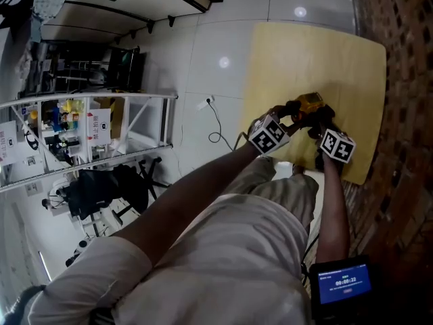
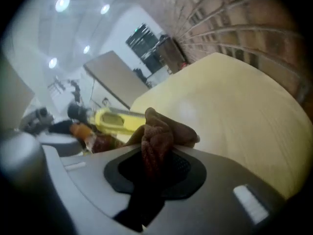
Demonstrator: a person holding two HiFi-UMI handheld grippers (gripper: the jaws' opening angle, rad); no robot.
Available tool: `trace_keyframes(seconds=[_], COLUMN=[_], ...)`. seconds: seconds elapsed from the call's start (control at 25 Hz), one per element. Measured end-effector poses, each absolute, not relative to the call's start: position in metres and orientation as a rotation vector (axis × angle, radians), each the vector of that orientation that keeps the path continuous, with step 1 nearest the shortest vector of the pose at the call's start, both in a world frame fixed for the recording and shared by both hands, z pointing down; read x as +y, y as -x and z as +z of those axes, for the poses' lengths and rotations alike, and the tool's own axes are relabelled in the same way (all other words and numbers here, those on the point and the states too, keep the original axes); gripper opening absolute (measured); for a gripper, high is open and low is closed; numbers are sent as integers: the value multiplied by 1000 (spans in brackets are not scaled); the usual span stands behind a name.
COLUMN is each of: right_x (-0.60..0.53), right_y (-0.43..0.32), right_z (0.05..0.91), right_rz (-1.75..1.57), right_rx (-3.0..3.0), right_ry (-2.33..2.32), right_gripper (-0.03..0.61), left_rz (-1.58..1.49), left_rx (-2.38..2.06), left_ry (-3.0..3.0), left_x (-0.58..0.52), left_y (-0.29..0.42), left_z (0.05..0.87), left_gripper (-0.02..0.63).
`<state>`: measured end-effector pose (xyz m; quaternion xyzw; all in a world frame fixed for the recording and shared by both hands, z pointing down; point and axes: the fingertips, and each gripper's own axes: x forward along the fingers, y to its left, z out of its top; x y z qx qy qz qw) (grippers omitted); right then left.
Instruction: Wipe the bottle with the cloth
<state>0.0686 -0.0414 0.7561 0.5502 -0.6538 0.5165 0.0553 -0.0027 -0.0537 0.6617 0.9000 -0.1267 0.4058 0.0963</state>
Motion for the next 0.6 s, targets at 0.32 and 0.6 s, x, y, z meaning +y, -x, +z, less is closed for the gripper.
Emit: trace_keyframes(seconds=[0.32,0.6], right_x=[-54,-78], right_y=[-22,-19], right_z=[684,737], right_rz=[1572,1617], right_rx=[-2531,-2275], right_ry=[-1336,-1368], right_gripper=[81,78], left_rz=[1238,1238], left_rx=[-183,-108], left_ry=[-2709,-2673], left_x=[-53,-55], left_y=[6,10], left_z=[662,666], left_gripper=[169,170])
